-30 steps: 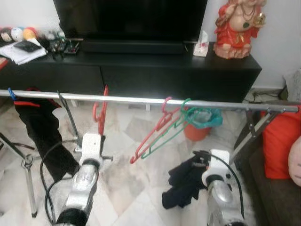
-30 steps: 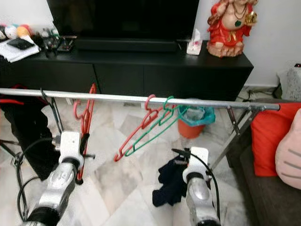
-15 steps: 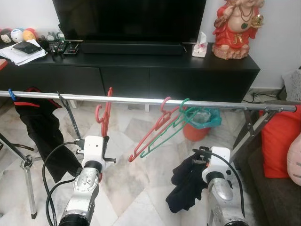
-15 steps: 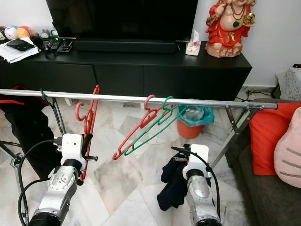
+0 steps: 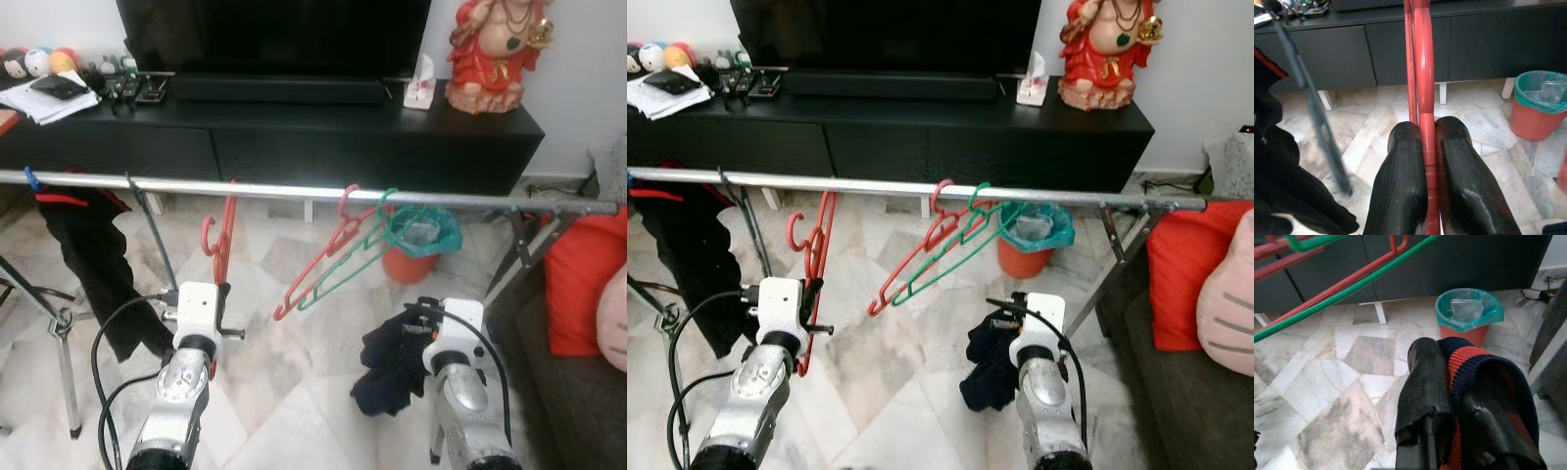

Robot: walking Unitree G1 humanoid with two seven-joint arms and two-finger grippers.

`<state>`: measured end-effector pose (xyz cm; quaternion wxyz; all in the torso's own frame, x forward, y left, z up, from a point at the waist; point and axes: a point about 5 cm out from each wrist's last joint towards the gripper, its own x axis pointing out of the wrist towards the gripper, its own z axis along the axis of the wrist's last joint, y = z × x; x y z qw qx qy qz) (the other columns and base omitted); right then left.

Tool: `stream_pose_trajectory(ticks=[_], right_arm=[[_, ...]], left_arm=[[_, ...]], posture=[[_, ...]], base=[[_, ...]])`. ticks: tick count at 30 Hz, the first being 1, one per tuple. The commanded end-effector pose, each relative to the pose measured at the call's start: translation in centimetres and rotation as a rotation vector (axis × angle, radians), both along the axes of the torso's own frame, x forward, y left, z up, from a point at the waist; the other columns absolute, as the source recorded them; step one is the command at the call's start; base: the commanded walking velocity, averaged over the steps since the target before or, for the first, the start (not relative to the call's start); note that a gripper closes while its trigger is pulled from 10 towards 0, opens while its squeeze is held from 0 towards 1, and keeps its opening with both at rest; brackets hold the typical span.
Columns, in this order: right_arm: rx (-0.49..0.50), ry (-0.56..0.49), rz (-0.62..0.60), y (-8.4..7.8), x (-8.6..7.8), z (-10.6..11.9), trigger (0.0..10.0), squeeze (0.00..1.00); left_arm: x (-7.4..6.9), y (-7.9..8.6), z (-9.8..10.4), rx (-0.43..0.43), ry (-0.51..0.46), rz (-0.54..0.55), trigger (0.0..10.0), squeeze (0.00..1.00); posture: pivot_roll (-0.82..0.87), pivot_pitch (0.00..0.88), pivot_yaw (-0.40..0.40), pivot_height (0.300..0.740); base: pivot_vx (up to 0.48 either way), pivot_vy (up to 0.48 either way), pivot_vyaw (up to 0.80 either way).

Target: Hang hanger

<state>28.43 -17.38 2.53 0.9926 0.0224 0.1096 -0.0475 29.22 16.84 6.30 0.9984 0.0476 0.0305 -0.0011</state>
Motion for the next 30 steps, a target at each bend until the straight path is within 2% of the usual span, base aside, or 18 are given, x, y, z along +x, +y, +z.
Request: stream_pose_trajectory(ticks=[1, 20, 22, 30], right_arm=[[-0.004, -0.042, -0.002, -0.1, 0.6, 1.0, 10.0, 0.0], [-0.025, -0.074, 0.005, -0.1, 1.2, 2.0, 10.0, 0.0], [-0.031, -0.078, 0.009, 0.0, 1.3, 2.1, 10.0, 0.0], [-0.036, -0.085, 0.018, 0.4, 1.3, 2.2, 10.0, 0.0]], left_arm=[[0.0, -0.1, 0.2, -0.003, -0.006, 0.001, 10.0, 0.0], [0.2, 0.2, 0.6, -0.005, -0.007, 0.018, 10.0, 0.0], [0.2, 0.3, 0.9, -0.027, -0.034, 0.024, 10.0, 0.0], [0.2, 0.0, 0.8, -0.043, -0.016, 0.004, 10.0, 0.0]], posture=[[-0.06, 0.0, 0.007, 0.74], [-0.07, 0.0, 0.003, 0.74], [-0.07, 0.0, 0.003, 0.74], [-0.06, 0.0, 0.003, 0.74]], base=[[-0.251, 0.0, 0.0], [-0.249, 0.0, 0.0], [0.0, 0.0, 0.0], [0.0, 0.0, 0.0]])
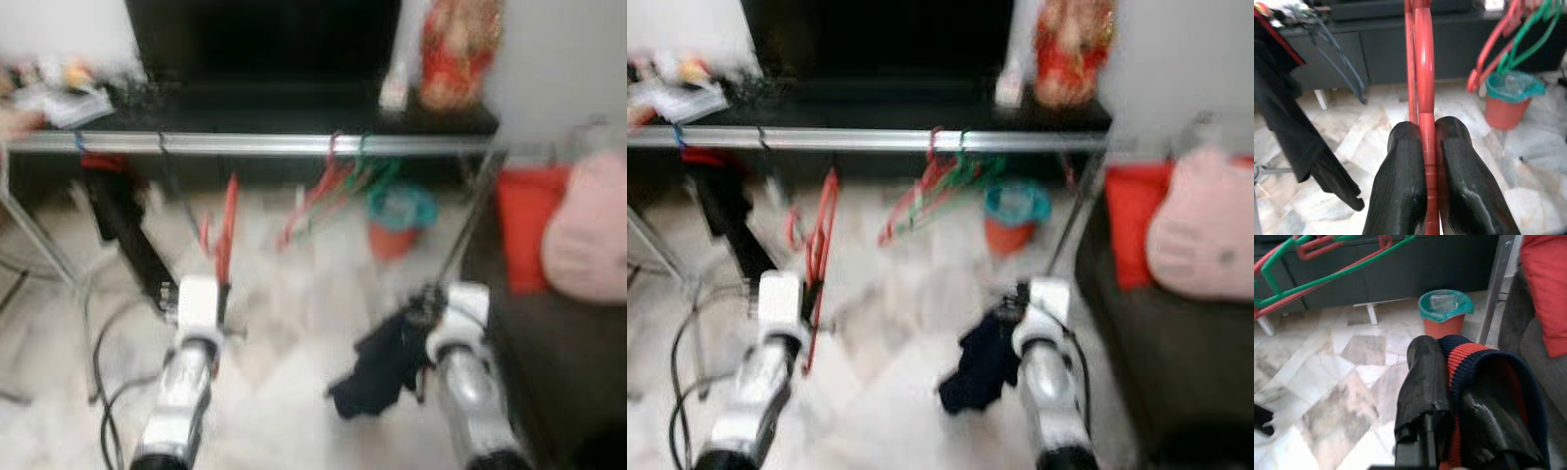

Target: Hang hanger

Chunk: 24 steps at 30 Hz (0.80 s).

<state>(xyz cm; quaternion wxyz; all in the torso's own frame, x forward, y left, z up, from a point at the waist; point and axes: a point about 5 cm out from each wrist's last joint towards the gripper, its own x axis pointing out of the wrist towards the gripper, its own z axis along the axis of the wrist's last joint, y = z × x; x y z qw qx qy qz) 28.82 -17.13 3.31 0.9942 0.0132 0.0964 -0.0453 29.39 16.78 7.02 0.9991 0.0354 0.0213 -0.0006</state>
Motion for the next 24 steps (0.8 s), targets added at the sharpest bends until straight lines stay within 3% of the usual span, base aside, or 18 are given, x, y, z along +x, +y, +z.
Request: stream_pose_trajectory(ticks=[1, 24], right_arm=[[-0.018, -0.059, 0.014, 0.1, 0.9, 1.5, 10.0, 0.0], [-0.028, -0.083, 0.002, 0.1, 1.9, 2.7, 10.0, 0.0]], left_arm=[[0.0, 0.0, 0.1, -0.023, 0.003, 0.004, 10.0, 0.0], [0.2, 0.3, 0.5, -0.014, 0.009, 0.009, 10.0, 0.0]], posture=[[-0.06, 0.0, 0.003, 0.74], [-0.05, 0.0, 0.01, 0.74]], base=[[0.0, 0.326, 0.0], [0.0, 0.48, 0.0]])
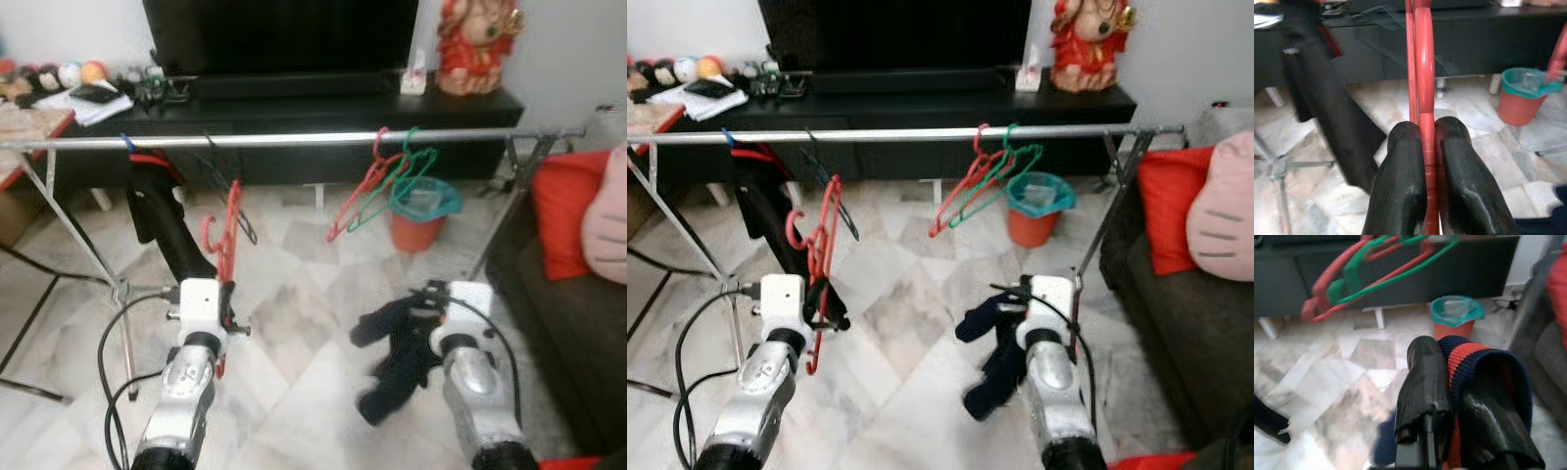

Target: Hang hanger

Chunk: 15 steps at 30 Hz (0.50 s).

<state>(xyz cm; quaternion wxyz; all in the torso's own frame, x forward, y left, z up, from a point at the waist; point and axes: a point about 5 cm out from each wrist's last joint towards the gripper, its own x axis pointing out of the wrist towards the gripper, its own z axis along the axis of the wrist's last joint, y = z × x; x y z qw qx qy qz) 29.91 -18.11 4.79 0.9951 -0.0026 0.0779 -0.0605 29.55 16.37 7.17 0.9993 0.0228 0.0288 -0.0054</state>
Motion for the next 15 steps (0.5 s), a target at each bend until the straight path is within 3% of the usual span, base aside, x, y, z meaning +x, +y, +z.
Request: stream_pose_trajectory(ticks=[1, 8, 13, 15], right_arm=[[0.006, -0.051, 0.029, 1.11, 0.88, 1.32, 10.0, 0.0], [0.002, -0.057, 0.027, 1.2, 1.09, 1.67, 10.0, 0.0], [-0.014, -0.056, 0.019, 1.23, 1.2, 1.84, 10.0, 0.0], [-0.062, -0.035, 0.011, 1.05, 1.23, 1.73, 10.0, 0.0]], left_arm=[[0.09, 0.75, 0.33, 0.012, -0.007, 0.017, 10.0, 0.0], [0.01, 0.73, 0.35, 0.012, -0.006, 0.013, 10.0, 0.0], [0.04, 0.52, 0.36, 0.018, -0.002, -0.011, 10.0, 0.0], [-0.01, 0.37, 0.31, 0.012, 0.0, -0.031, 10.0, 0.0]], posture=[[-0.05, 0.0, 0.01, 0.74], [-0.05, 0.0, 0.011, 0.74], [-0.05, 0.0, 0.011, 0.74], [-0.05, 0.0, 0.013, 0.74]], base=[[0.0, 0.48, 0.0], [0.0, 0.448, 0.0], [0.0, 0.0, 0.0], [0.0, 0.0, 0.0]])
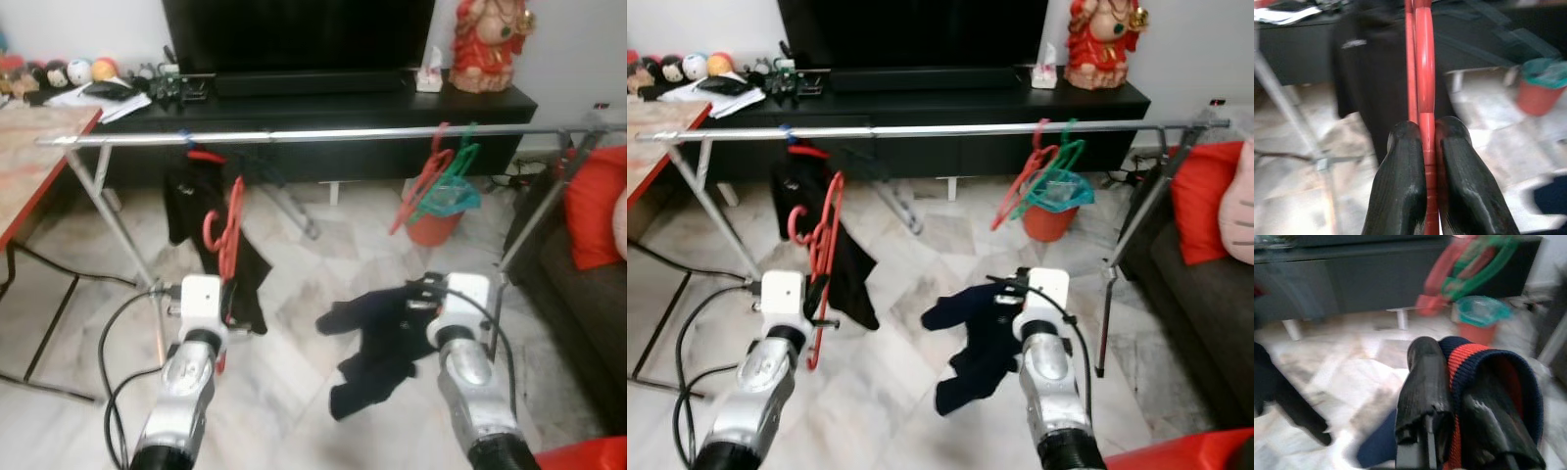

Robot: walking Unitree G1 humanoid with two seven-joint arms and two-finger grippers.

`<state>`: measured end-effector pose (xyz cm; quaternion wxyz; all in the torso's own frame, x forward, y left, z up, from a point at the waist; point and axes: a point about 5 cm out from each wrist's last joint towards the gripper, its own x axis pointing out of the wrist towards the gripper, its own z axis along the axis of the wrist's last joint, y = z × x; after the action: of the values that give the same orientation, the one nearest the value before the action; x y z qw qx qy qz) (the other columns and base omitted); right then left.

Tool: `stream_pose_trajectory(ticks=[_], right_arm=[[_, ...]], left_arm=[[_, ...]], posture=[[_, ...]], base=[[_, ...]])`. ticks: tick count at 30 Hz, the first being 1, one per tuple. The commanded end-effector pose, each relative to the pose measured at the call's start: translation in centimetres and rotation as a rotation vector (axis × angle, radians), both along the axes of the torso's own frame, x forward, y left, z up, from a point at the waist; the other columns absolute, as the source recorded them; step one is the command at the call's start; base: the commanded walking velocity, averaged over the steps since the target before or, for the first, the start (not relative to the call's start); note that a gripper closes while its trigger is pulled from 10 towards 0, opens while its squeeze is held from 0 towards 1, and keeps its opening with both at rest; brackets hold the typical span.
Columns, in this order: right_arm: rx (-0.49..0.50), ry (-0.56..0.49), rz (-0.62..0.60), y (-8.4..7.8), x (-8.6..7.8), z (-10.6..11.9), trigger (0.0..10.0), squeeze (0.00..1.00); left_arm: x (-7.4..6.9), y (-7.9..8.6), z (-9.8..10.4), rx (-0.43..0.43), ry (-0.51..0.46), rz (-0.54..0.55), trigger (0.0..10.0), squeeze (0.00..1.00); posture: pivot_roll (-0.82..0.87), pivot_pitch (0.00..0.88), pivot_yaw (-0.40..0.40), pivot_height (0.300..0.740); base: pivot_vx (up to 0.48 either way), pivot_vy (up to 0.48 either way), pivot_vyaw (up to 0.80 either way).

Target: Hang hanger

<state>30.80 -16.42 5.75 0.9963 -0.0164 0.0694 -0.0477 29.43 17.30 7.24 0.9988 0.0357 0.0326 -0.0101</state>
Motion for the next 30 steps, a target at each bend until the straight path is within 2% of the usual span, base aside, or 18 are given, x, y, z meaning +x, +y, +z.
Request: stream_pose_trajectory(ticks=[1, 8, 15, 19, 23, 27, 28, 29, 30], right_arm=[[-0.037, -0.012, -0.023, -0.7, 0.4, 0.7, 10.0, 0.0], [-0.049, 0.022, -0.064, -1.0, 0.8, 1.0, 10.0, 0.0], [-0.101, 0.067, -0.047, -1.1, 1.0, 1.0, 10.0, 0.0], [-0.227, 0.109, 0.057, -0.8, 0.9, 0.8, 10.0, 0.0], [-0.26, 0.135, 0.062, -0.9, 0.8, 0.8, 10.0, 0.0], [-0.196, 0.144, -0.01, -1.3, 1.1, 1.1, 10.0, 0.0], [-0.115, 0.149, -0.08, -1.6, 1.3, 1.3, 10.0, 0.0], [-0.086, 0.152, -0.106, -1.7, 1.4, 1.4, 10.0, 0.0], [-0.014, 0.15, -0.17, -2.1, 1.6, 1.7, 10.0, 0.0]], left_arm=[[0.1, -0.6, 0.2, -0.013, -0.006, -0.027, 10.0, 0.0], [0.0, -0.8, 0.2, -0.012, -0.003, -0.054, 10.0, 0.0], [0.1, -1.0, 0.2, -0.014, 0.002, -0.076, 10.0, 0.0], [0.1, -0.8, 0.1, -0.008, 0.012, -0.084, 10.0, 0.0], [0.0, -0.7, 0.0, -0.001, 0.021, -0.088, 10.0, 0.0], [-0.1, -0.9, -0.3, 0.004, 0.045, -0.113, 10.0, 0.0], [-0.2, -1.1, -0.6, 0.018, 0.075, -0.158, 10.0, 0.0], [-0.2, -1.2, -0.8, 0.028, 0.086, -0.176, 10.0, 0.0], [-0.4, -1.3, -1.2, 0.071, 0.122, -0.222, 10.0, 0.0]], posture=[[-0.05, 0.0, 0.014, 0.74], [-0.05, 0.0, 0.017, 0.74], [-0.05, 0.0, 0.018, 0.74], [-0.05, 0.0, 0.019, 0.74], [-0.05, 0.0, 0.021, 0.74], [-0.05, 0.0, 0.021, 0.74], [-0.05, 0.0, 0.022, 0.74], [-0.05, 0.0, 0.022, 0.74], [-0.05, 0.0, 0.022, 0.74]], base=[[0.0, 0.0, 0.0], [0.0, 0.0, 0.0], [0.0, 0.0, 0.0], [0.0, 0.0, 0.0], [0.0, 0.0, 0.0], [0.0, 0.0, 0.0], [0.0, 0.0, 0.0], [0.0, 0.0, 0.0], [0.0, 0.0, 0.0]])
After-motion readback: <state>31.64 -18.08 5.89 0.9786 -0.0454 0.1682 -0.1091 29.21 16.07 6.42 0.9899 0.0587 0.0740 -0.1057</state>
